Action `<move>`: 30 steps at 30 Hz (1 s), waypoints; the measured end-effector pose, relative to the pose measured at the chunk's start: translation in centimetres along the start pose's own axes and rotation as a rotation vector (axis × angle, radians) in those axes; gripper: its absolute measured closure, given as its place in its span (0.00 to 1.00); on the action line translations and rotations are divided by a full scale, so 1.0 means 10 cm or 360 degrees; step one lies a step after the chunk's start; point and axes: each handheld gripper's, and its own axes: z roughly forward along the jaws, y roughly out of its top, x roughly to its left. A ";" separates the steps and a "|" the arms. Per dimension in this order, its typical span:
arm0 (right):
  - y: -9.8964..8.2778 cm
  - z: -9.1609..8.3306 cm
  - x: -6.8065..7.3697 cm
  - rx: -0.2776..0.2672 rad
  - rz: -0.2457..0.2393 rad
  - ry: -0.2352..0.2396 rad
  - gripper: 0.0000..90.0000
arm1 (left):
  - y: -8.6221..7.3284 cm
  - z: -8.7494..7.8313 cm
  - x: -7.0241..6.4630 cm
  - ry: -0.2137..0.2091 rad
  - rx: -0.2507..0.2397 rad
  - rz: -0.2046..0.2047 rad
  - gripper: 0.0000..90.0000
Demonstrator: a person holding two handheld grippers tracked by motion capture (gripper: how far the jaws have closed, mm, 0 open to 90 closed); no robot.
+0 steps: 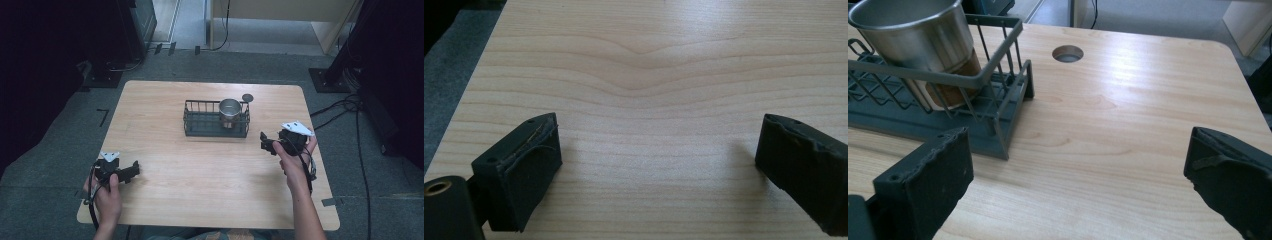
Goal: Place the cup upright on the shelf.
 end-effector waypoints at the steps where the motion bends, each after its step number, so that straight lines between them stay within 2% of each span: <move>1: -0.03 -0.01 -0.02 -0.0001 0.0006 -0.0004 0.00 | 0.00 0.00 0.00 0.0000 0.0000 0.0000 0.05; 15: -0.34 -0.05 -0.20 0.0070 0.0036 -0.0054 0.00 | 0.00 0.00 0.00 0.0000 -0.0001 0.0000 0.05; 30: -0.68 -0.15 -0.44 0.0163 0.0085 -0.0140 0.00 | 0.00 0.00 0.00 -0.0001 0.0000 0.0000 0.05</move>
